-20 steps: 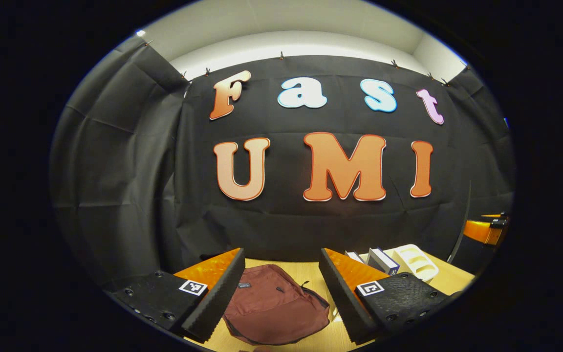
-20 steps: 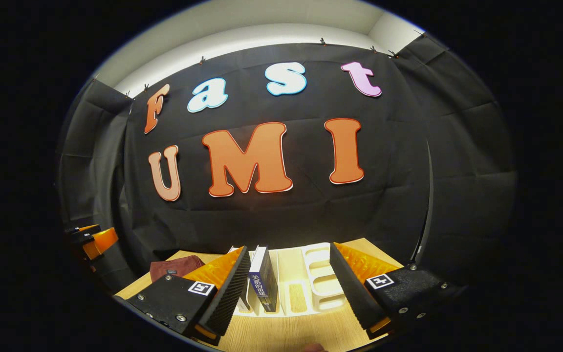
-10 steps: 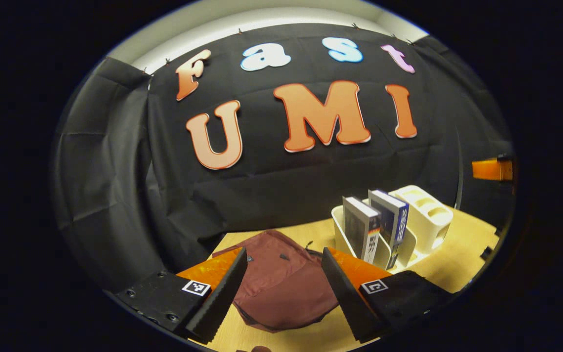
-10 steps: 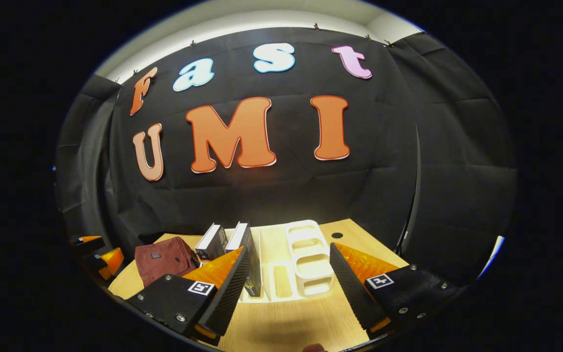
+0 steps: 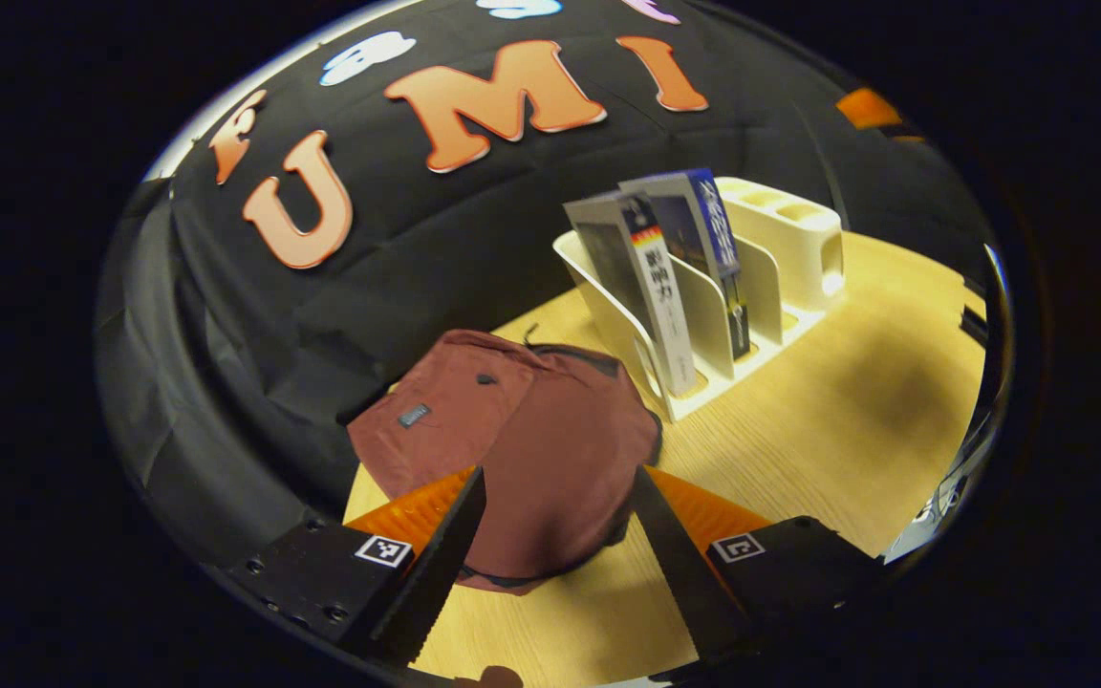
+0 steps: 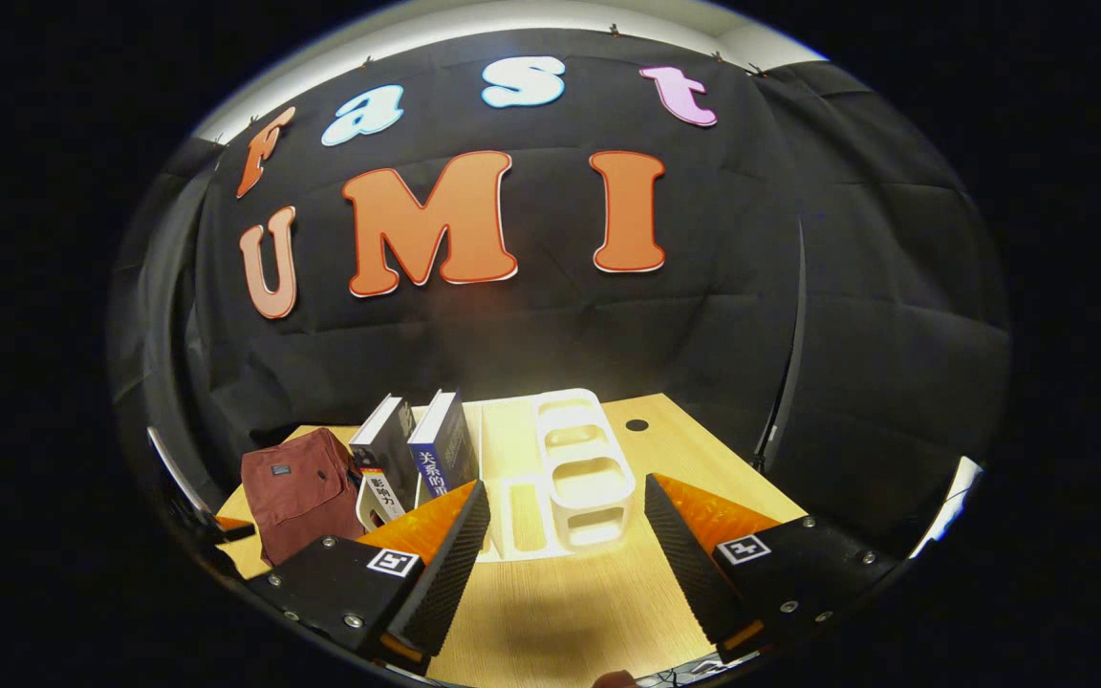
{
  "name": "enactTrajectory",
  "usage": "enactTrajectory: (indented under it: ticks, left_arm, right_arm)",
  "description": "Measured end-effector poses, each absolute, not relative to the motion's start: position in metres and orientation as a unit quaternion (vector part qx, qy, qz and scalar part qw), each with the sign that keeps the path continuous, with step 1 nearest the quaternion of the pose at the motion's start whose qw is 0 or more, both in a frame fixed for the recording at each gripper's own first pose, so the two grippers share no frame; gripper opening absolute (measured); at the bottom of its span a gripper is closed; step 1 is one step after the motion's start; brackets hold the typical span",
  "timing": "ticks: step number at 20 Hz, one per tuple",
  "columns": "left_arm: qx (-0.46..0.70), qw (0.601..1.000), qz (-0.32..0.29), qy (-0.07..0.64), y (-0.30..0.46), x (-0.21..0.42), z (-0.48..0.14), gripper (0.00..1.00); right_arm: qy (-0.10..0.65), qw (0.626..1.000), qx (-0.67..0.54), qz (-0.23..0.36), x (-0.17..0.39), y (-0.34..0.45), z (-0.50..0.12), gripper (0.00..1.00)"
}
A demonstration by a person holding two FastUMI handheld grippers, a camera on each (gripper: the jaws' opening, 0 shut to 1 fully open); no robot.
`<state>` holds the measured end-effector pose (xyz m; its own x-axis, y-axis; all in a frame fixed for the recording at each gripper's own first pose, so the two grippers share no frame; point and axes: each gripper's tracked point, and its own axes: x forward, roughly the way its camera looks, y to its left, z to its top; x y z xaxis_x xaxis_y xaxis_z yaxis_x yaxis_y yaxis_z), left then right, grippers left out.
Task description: Open the schoolbag, grab two books from the bookshelf and put them into the schoolbag.
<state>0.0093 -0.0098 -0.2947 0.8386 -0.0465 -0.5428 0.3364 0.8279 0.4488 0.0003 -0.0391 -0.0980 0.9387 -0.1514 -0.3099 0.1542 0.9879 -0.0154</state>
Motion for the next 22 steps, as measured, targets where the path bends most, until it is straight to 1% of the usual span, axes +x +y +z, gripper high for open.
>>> enactTrajectory:
  ticks: [2, 8, 11, 13, 16, 17, 18, 20, 21, 22]
  left_arm:
    - [0.303, 0.905, -0.104, 0.28, -0.017, 0.017, -0.325, 0.98]
    - [0.354, 0.87, -0.082, 0.332, -0.002, 0.029, -0.37, 0.98]
    - [0.375, 0.862, -0.072, 0.334, 0.008, 0.04, -0.368, 0.98]
    - [0.368, 0.861, -0.073, 0.343, 0.01, 0.042, -0.369, 0.98]
    - [0.36, 0.858, -0.085, 0.357, 0.005, 0.043, -0.373, 0.98]
    - [0.352, 0.859, -0.093, 0.359, 0.001, 0.04, -0.373, 0.92]
    - [0.347, 0.861, -0.1, 0.358, -0.003, 0.04, -0.373, 0.76]
    - [0.354, 0.852, -0.118, 0.368, -0.009, 0.038, -0.379, 0.46]
    - [0.363, 0.849, -0.116, 0.366, -0.008, 0.037, -0.375, 0.47]
    - [0.365, 0.849, -0.115, 0.363, -0.01, 0.039, -0.373, 0.3]
  right_arm:
    - [0.164, 0.982, 0.007, -0.091, -0.006, -0.05, -0.102, 0.97]
    - [0.179, 0.977, 0.016, -0.118, -0.01, -0.074, -0.111, 0.97]
    - [0.18, 0.976, 0.021, -0.117, -0.007, -0.072, -0.11, 0.97]
    - [0.182, 0.977, 0.014, -0.113, -0.005, -0.069, -0.112, 0.97]
    - [0.188, 0.976, 0.019, -0.104, -0.001, -0.063, -0.116, 0.97]
    - [0.189, 0.977, 0.02, -0.102, 0.002, -0.061, -0.117, 0.97]
    - [0.189, 0.977, 0.02, -0.1, 0.003, -0.06, -0.117, 0.97]
    - [0.191, 0.977, 0.019, -0.097, 0.005, -0.057, -0.118, 0.97]
    - [0.19, 0.977, 0.02, -0.093, 0.007, -0.055, -0.117, 0.97]
    - [0.188, 0.978, 0.021, -0.091, 0.008, -0.054, -0.116, 0.97]
